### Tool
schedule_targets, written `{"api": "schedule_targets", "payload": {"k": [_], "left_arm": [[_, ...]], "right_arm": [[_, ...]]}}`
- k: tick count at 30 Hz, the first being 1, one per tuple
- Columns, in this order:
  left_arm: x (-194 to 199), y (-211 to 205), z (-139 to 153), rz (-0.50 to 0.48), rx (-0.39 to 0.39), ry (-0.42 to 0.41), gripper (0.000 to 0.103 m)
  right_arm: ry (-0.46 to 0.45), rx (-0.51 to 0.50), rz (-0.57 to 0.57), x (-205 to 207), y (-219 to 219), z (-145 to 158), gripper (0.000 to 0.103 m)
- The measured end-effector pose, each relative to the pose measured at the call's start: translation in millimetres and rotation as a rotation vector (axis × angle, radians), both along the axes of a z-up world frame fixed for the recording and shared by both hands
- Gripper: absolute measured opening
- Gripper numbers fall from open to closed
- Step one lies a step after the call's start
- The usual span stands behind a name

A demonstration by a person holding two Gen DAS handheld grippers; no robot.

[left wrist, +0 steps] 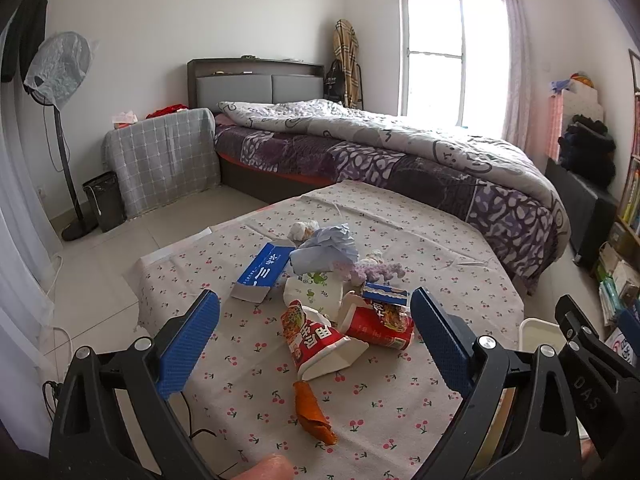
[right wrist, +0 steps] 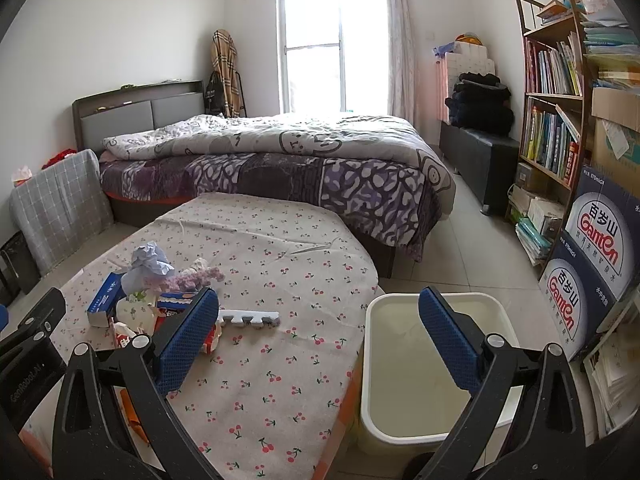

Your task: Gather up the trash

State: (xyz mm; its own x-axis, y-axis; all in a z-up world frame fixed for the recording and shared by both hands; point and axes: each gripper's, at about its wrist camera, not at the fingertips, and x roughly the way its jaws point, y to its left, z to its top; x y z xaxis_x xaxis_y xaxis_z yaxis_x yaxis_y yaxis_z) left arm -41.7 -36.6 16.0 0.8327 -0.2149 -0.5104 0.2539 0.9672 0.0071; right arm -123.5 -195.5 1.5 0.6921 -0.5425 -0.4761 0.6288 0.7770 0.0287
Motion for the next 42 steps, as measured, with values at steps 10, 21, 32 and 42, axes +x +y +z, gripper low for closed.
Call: {"api": "schedule_targets", "payload": {"k": [10, 21, 32, 42], "left_arm": [[-0.8, 0.5, -0.8, 0.0, 0.001, -0.001, 0.094], [1.1, 4.2, -5.4, 0.002, 0.002, 0.009, 0.094], [0.6, 3.7, -5.7, 0.005, 0.003, 0.008, 0.094], [60.6, 19.6, 14.5, 0.037, -0.05, 0.218, 0.094]], "right_arm": [[0.002, 0.002, 0.0, 0.2, 0.0, -1.0, 0.096], [0.002, 0.003, 0.0, 1.0, -0.6, 0.3, 0.096], [0.006, 0.005, 0.0, 0.6, -0.4, -1.8, 0.096], [0.061, 0.1, 0.044, 27.0, -10.4, 25.3, 0.096]]}}
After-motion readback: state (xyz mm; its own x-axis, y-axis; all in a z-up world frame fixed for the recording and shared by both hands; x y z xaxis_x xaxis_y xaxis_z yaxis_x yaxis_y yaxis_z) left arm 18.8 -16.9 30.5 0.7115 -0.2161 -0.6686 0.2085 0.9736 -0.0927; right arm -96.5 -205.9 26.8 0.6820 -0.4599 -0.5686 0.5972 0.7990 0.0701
